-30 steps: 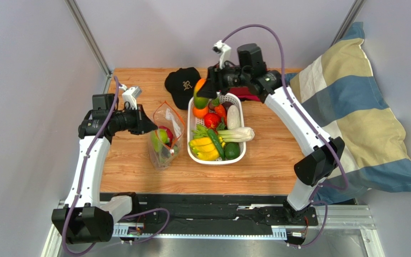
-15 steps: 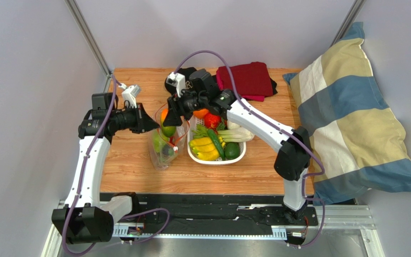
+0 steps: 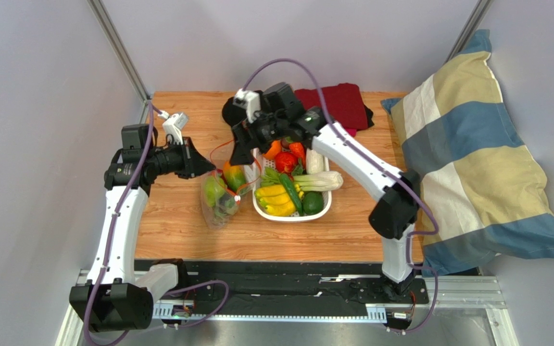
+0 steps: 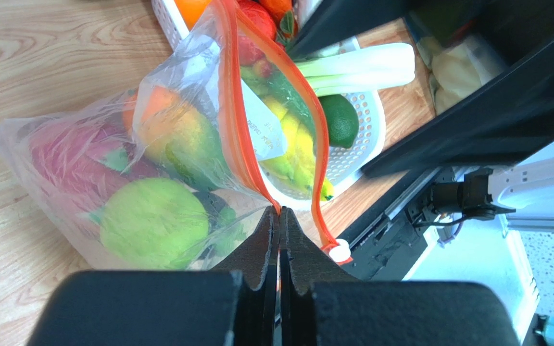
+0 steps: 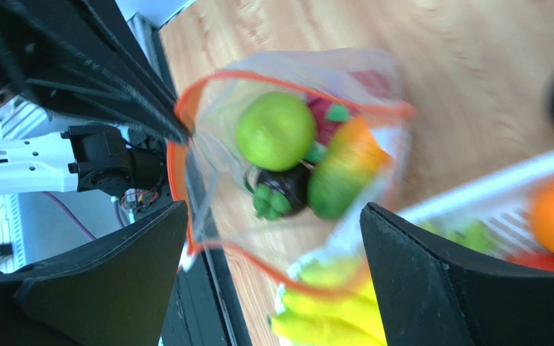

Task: Place the food in the zip-top bag and seal the zipper
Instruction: Place the fake fruit in the zipper food storage bag, then pick up the fake vegetable from the bin, then place the fake vegetable in the zipper food storage bag.

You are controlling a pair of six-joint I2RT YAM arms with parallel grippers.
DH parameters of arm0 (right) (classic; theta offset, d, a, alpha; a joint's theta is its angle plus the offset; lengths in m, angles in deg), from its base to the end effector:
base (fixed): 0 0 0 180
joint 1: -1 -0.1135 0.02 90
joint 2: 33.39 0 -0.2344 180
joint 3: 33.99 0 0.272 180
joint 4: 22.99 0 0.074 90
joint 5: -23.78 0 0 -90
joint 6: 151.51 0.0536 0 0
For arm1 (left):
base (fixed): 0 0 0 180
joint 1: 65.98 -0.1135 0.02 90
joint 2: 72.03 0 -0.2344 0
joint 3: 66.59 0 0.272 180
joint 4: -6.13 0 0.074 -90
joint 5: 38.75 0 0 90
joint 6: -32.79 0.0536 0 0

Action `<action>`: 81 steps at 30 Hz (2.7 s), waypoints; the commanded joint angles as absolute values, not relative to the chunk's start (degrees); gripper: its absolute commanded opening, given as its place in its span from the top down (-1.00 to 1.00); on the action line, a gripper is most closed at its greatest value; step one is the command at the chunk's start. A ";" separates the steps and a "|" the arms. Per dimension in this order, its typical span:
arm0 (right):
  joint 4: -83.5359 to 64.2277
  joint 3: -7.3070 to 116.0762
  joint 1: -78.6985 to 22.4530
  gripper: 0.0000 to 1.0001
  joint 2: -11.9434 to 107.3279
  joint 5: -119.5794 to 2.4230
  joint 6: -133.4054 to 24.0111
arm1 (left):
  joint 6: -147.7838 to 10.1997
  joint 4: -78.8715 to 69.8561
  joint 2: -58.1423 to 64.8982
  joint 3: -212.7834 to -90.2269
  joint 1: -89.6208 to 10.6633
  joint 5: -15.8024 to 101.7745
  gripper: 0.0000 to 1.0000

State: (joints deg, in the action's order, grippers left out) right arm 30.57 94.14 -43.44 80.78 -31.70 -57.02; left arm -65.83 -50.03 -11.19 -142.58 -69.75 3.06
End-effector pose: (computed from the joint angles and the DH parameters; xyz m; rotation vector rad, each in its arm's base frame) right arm 0.3150 0.3515 0.3177 -1.1218 2.0840 1.1187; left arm 0.2532 -0.0234 0.3173 0.2025 2.1735 -0.9970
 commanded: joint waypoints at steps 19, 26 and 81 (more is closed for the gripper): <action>36.51 75.51 -21.76 -0.53 73.57 -55.50 -65.99 | -67.06 -45.46 -9.19 -143.76 -69.58 1.15 1.00; 36.86 79.64 -21.58 -0.53 79.46 -53.04 -64.85 | -66.70 -46.16 -9.45 -143.85 -69.58 2.03 1.00; -22.65 59.70 -45.40 1.00 56.26 -52.25 -51.23 | -78.13 -41.07 -7.08 -142.53 -71.78 -8.25 1.00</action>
